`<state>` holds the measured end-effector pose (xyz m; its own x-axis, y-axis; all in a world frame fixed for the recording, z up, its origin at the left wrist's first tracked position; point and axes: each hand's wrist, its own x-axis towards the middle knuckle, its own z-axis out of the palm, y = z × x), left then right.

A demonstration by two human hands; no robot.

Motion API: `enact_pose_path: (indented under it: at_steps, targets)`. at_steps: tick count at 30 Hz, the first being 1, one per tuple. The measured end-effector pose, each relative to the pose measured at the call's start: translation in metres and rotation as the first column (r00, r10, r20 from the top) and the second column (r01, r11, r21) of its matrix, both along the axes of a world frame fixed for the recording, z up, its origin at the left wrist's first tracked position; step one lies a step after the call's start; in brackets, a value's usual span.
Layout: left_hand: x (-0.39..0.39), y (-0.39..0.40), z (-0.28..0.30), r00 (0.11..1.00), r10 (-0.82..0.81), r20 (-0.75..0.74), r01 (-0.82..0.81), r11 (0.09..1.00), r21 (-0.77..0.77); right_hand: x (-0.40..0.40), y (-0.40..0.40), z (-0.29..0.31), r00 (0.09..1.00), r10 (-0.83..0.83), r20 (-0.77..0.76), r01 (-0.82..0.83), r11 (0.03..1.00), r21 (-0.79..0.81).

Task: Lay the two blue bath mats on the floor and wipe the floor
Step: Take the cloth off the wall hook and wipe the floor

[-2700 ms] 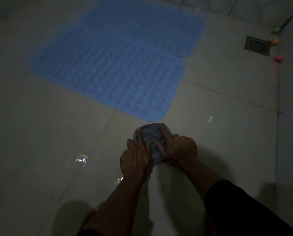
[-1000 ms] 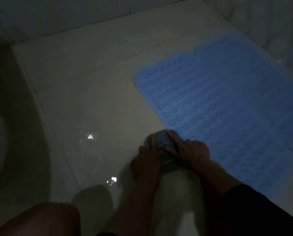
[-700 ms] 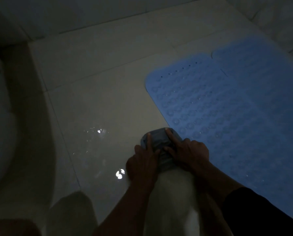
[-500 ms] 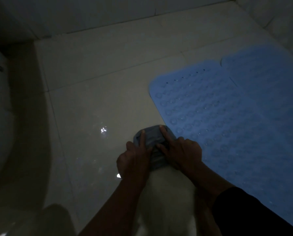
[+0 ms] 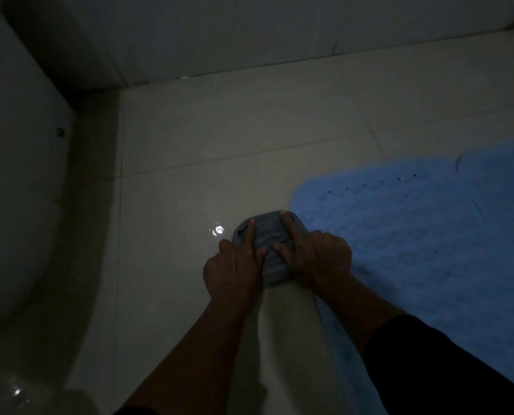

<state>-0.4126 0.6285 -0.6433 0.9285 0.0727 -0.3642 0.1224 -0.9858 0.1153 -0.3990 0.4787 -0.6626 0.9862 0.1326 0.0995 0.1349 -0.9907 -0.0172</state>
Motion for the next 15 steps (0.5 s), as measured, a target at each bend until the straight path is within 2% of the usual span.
enact_pose_path:
  at_steps: [2,3,5,7,9,11,15]
  targets:
    - [0.013,0.000,0.001,1.000,0.007,-0.027,-0.006,0.999,0.037,0.015,0.000,-0.009,0.988,0.044,0.145,-0.048,0.999,0.025]
    - [0.022,-0.001,0.002,0.999,0.006,-0.048,-0.004,0.998,0.056,0.021,0.000,-0.004,0.988,0.037,0.150,-0.043,0.998,0.038]
    - [0.039,-0.006,0.007,0.998,-0.002,-0.069,0.008,0.996,0.094,0.035,-0.004,0.013,0.999,-0.027,-0.041,0.032,0.992,0.125]
    - [0.054,-0.012,0.012,0.995,-0.012,-0.103,0.027,0.990,0.141,0.051,-0.007,0.018,0.954,-0.025,-0.298,0.076,0.984,0.162]
    - [0.068,-0.014,0.015,0.990,-0.013,-0.142,0.037,0.985,0.166,0.065,-0.007,0.020,0.895,-0.032,-0.444,0.129,0.973,0.190]
    - [0.085,-0.018,0.018,0.980,-0.022,-0.196,0.062,0.977,0.203,0.077,-0.008,0.021,0.863,-0.062,-0.501,0.174,0.968,0.179]
    - [0.119,-0.026,0.023,0.967,-0.086,-0.241,0.148,0.955,0.257,0.096,-0.010,0.022,0.860,-0.081,-0.503,0.196,0.964,0.180]
